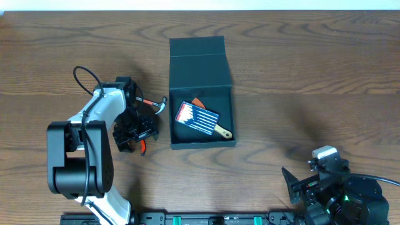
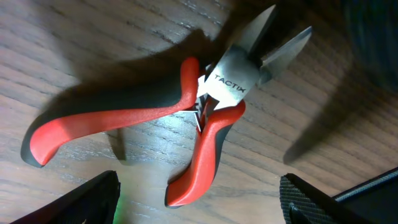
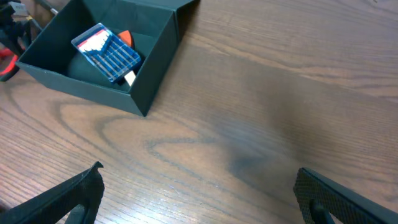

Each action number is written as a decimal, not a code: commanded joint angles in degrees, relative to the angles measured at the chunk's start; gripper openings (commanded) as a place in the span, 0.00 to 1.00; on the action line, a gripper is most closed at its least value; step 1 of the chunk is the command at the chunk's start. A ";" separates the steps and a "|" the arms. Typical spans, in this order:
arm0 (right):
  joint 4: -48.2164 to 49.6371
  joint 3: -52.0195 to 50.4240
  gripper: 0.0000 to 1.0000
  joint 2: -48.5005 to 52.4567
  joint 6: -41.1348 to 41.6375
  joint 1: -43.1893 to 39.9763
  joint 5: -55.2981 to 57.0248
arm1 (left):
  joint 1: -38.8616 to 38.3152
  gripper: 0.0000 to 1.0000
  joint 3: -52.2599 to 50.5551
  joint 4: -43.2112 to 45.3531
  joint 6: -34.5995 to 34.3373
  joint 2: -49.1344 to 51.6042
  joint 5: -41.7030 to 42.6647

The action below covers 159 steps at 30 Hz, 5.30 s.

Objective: Pack container
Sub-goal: 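Reach the left gripper to the red pliers and grasp them, then carry the pliers with the left gripper into the box and release, then move the left gripper back toward the hammer and screwdriver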

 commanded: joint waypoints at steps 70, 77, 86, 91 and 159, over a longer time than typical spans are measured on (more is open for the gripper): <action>0.00 -0.04 0.99 -0.17 0.98 -0.42 0.22 | -10.43 0.06 8.13 1.20 -13.14 -29.64 -1.86; 0.00 -0.04 0.99 -0.17 0.98 -0.42 0.22 | -25.22 0.06 15.85 7.04 -23.76 -21.66 -2.23; 0.00 -0.04 0.99 -0.17 0.98 -0.42 0.22 | -32.68 0.06 16.41 14.80 -51.39 -12.79 -2.73; 0.02 -0.04 0.99 -0.17 0.98 -0.42 0.22 | -34.42 0.06 16.41 18.18 -64.48 -7.96 -3.17; 0.00 -0.04 0.99 -0.17 0.98 -0.42 0.22 | -5.90 0.99 15.56 -3.89 -40.57 -28.26 -21.46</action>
